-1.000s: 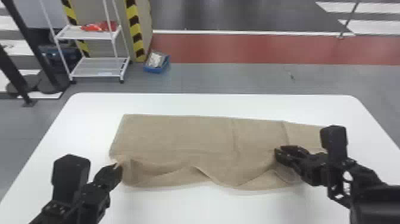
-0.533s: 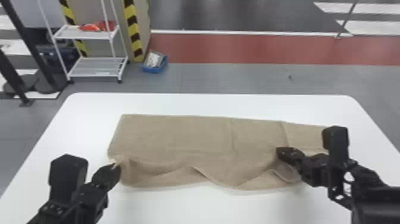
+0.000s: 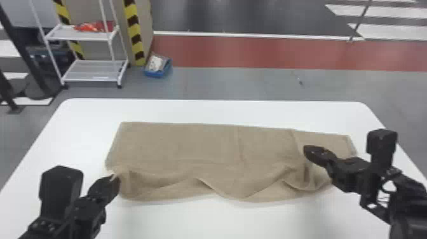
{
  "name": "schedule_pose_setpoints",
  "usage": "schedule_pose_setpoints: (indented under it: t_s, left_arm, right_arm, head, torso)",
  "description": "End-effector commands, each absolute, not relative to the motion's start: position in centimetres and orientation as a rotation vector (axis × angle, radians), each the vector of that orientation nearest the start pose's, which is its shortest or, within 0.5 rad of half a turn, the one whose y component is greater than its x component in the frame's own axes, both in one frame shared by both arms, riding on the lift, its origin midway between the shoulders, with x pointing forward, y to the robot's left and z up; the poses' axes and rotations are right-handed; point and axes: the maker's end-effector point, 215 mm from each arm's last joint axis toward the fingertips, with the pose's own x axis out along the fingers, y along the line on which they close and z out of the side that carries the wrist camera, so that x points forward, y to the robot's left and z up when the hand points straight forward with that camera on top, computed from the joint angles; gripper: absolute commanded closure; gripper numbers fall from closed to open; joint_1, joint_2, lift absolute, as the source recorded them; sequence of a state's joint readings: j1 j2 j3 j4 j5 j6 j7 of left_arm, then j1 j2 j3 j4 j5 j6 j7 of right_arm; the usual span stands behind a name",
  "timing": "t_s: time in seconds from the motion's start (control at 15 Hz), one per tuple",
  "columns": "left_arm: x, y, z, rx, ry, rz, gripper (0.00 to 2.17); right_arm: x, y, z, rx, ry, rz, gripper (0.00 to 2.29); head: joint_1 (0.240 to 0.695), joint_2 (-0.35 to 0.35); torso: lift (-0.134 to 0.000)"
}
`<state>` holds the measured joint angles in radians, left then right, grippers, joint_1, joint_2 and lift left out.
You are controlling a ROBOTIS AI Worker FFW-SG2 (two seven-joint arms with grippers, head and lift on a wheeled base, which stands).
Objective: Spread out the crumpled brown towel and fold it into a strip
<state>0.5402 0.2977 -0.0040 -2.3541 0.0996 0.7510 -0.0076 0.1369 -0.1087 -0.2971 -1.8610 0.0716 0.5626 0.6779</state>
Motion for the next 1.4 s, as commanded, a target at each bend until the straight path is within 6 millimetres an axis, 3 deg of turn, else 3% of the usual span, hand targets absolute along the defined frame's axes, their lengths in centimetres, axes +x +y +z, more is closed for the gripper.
schedule_pose_setpoints:
  t_s: [0.0,0.07,0.33,0.53,0.73,0.87,1.13,1.33]
  left_arm:
    - [40.1,24.5,-40.3,0.198,0.515,-0.144,1.35]
    - [40.1,24.5,-40.0,0.2,0.512,-0.143,1.35]
    - [39.6,24.8,-38.9,0.208,0.511,-0.141,1.35]
    - [37.8,24.0,-39.1,0.208,0.57,-0.159,1.35]
    - [36.1,23.9,-39.2,0.221,0.619,-0.158,1.35]
    - [35.2,24.3,-39.3,0.228,0.641,-0.152,1.36]
    - [34.9,24.2,-38.8,0.231,0.647,-0.148,1.35]
    - [36.7,24.5,-37.7,0.233,0.614,-0.116,1.35]
  right_arm:
    - [49.7,-33.5,-40.4,0.002,0.402,0.292,1.54]
    - [48.8,-35.1,-40.1,0.016,0.391,0.271,1.54]
    - [43.9,-44.4,-36.8,0.084,0.303,0.135,1.54]
    - [41.5,-48.5,-35.5,0.096,0.283,0.079,1.54]
    - [39.2,-50.4,-33.9,0.12,0.257,0.049,1.54]
    - [38.9,-51.2,-33.8,0.113,0.26,0.039,1.54]
    - [40.6,-50.0,-34.4,0.125,0.275,0.062,1.54]
    - [42.8,-49.6,-35.0,0.15,0.297,0.076,1.54]
  head:
    - [0.695,-0.074]
    - [0.695,-0.082]
    - [0.695,-0.156]
    - [0.695,-0.256]
    - [0.695,-0.341]
    - [0.695,-0.35]
    - [0.695,-0.35]
    - [0.695,-0.35]
  torso:
    - [-0.124]
    - [-0.124]
    - [-0.124]
    - [-0.124]
    - [-0.124]
    - [-0.124]
    - [-0.124]
    - [-0.124]
